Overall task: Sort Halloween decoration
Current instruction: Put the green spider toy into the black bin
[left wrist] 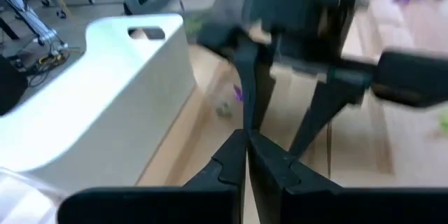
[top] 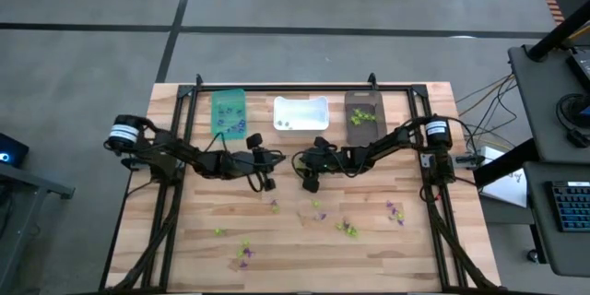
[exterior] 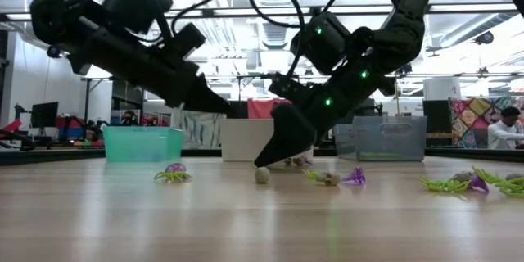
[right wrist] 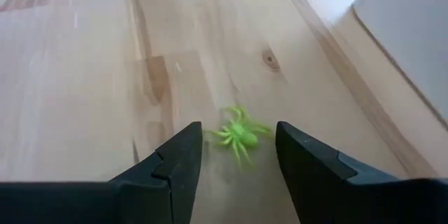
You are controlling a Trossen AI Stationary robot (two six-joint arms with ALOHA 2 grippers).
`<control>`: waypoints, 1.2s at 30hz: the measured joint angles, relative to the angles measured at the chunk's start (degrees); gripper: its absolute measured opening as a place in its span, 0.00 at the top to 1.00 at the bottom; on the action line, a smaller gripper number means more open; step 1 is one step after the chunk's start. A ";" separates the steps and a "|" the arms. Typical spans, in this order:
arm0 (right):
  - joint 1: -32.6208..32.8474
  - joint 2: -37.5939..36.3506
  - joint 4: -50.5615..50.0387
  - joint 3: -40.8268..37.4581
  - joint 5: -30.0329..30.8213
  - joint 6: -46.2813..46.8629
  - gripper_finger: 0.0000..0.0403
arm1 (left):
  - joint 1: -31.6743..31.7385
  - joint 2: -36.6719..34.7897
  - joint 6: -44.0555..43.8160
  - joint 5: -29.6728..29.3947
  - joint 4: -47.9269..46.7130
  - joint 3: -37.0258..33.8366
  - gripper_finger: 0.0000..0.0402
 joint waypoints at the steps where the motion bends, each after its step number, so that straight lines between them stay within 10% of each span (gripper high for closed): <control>1: 0.00 0.28 0.08 0.13 0.00 -0.01 0.56 | 0.00 -0.54 -0.01 0.02 0.25 -0.02 1.00; 36: -0.39 0.60 -1.56 2.60 -2.66 -1.98 0.95 | 0.00 -0.73 -0.40 0.24 2.17 2.77 1.00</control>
